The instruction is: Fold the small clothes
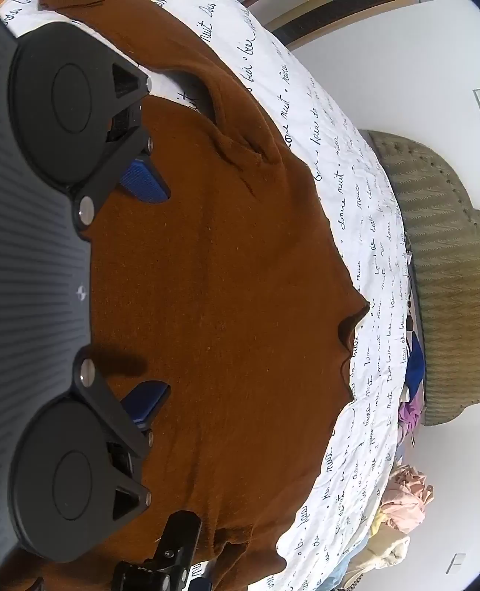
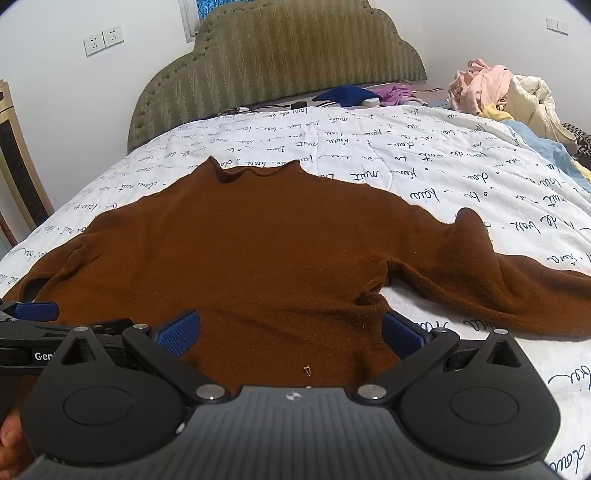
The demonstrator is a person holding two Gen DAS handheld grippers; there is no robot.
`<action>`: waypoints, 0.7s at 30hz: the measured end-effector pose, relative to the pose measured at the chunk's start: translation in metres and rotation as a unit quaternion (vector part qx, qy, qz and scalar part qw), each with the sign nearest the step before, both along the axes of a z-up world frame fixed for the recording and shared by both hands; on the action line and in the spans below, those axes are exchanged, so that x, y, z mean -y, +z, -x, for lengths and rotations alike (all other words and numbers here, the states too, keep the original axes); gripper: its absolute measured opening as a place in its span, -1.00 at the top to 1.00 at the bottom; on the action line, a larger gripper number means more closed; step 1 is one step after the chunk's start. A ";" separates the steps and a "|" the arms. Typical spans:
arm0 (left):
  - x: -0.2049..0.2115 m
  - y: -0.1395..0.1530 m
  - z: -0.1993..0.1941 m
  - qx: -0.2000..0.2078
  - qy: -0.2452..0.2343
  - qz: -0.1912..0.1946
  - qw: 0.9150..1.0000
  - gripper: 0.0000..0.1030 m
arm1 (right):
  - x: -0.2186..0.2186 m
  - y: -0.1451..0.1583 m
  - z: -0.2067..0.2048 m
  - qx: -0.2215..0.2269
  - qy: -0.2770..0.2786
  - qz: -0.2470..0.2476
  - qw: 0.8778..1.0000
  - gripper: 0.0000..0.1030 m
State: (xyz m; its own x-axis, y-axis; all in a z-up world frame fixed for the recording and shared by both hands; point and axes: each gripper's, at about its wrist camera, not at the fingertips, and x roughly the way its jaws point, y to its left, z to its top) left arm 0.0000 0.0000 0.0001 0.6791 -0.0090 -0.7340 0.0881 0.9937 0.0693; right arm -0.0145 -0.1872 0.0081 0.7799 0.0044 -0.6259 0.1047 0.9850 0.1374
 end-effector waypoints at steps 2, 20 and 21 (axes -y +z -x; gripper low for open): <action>0.000 0.000 0.000 0.001 -0.003 -0.002 1.000 -1.00 | 0.000 0.000 0.000 0.000 0.000 0.000 1.000 -1.00; -0.001 0.002 0.002 0.013 -0.003 0.009 1.000 -1.00 | 0.002 0.001 0.000 0.000 -0.003 -0.006 1.000 -1.00; -0.001 0.002 0.002 0.013 -0.003 0.009 1.000 -1.00 | 0.002 0.001 0.000 0.000 -0.004 -0.007 1.000 -1.00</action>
